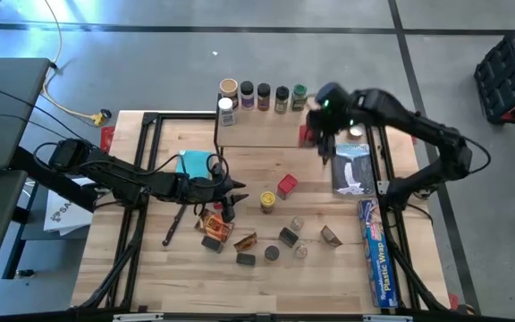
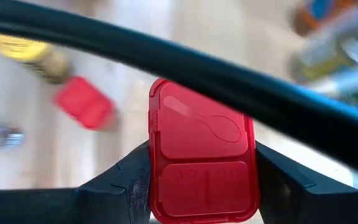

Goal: Shelf spices
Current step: Put the red seasoning can on the shelf

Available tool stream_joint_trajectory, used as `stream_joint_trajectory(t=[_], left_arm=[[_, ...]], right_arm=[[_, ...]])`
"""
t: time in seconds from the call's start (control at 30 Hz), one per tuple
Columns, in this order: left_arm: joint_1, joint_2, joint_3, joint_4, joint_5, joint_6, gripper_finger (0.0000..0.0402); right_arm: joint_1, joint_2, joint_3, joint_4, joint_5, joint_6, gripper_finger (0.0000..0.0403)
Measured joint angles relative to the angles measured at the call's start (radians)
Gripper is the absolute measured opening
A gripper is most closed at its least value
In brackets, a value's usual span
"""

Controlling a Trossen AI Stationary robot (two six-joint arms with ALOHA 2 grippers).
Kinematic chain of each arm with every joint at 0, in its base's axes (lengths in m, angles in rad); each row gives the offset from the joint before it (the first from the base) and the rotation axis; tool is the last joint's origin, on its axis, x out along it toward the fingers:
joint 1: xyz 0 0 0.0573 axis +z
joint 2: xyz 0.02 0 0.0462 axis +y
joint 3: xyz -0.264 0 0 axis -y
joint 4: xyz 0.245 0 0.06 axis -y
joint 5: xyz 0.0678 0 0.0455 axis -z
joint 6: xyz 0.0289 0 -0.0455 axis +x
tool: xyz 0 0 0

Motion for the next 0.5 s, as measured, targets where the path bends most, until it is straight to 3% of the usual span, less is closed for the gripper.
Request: stream_joint_trajectory(t=[0.27,0.37,0.5], left_arm=[[0.000,0.000,0.000,0.000,-0.001,0.000,0.0151],[0.000,0.000,0.000,0.000,-0.001,0.000,0.0151],[0.000,0.000,0.000,0.002,-0.002,0.000,0.0151]], right_arm=[[-0.247,0.017,-0.001,0.044,-0.127,-0.110,0.0204],[-0.295,0.044,-0.001,0.054,-0.188,-0.139,0.0204],[-0.327,0.084,-0.002,0.055,-0.195,-0.181,0.0207]])
